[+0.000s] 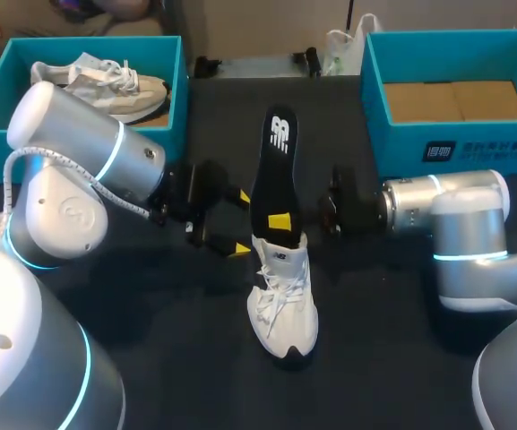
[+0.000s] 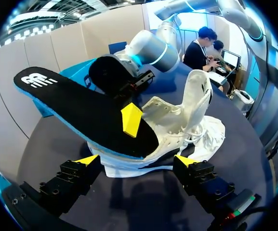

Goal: Take the shoe out of the shoebox, open the shoe tongue, remove and reinsert the insole, then place the shoe into the shoebox

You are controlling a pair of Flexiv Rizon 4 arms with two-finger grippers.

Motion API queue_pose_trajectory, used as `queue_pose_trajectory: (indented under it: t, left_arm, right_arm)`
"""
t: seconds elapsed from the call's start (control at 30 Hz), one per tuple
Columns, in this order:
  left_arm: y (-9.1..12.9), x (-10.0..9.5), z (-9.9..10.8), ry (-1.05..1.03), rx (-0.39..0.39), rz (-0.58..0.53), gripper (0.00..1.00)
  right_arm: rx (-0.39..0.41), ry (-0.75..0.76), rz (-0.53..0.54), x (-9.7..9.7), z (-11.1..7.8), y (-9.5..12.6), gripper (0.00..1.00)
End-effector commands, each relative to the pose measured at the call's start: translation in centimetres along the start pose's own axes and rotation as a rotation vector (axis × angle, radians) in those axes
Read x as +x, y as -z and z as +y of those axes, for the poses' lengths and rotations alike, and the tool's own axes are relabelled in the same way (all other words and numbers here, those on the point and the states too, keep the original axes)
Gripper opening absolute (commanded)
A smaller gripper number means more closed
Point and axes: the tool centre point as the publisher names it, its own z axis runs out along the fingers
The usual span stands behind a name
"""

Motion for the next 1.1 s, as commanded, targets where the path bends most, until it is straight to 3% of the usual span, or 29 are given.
queue_pose_trajectory:
  t: [0.03, 0.4, 0.6, 0.67, 1.1]
  left_arm:
    - [-0.2, 0.0, 0.0, 0.006, -0.001, 0.002, 1.00]
    - [-0.3, 0.0, -0.2, 0.003, -0.003, 0.011, 1.00]
    - [-0.3, -0.2, -0.3, -0.002, -0.003, 0.012, 1.00]
    - [-0.3, -0.2, -0.4, -0.002, -0.002, 0.013, 1.00]
    - [-0.2, 0.0, -0.1, -0.003, -0.009, 0.013, 1.00]
  right_arm:
    - [-0.002, -0.015, -0.005, 0.5, -1.1, -0.2, 0.00]
    - [0.024, -0.073, -0.017, 0.9, -2.5, 0.0, 0.00]
    - [0.032, -0.049, -0.028, 0.9, -1.2, 0.4, 0.00]
    - [0.037, -0.042, -0.029, 0.9, -1.0, 0.5, 0.22]
    - [0.050, 0.019, -0.045, 1.0, 0.4, 0.5, 0.24]
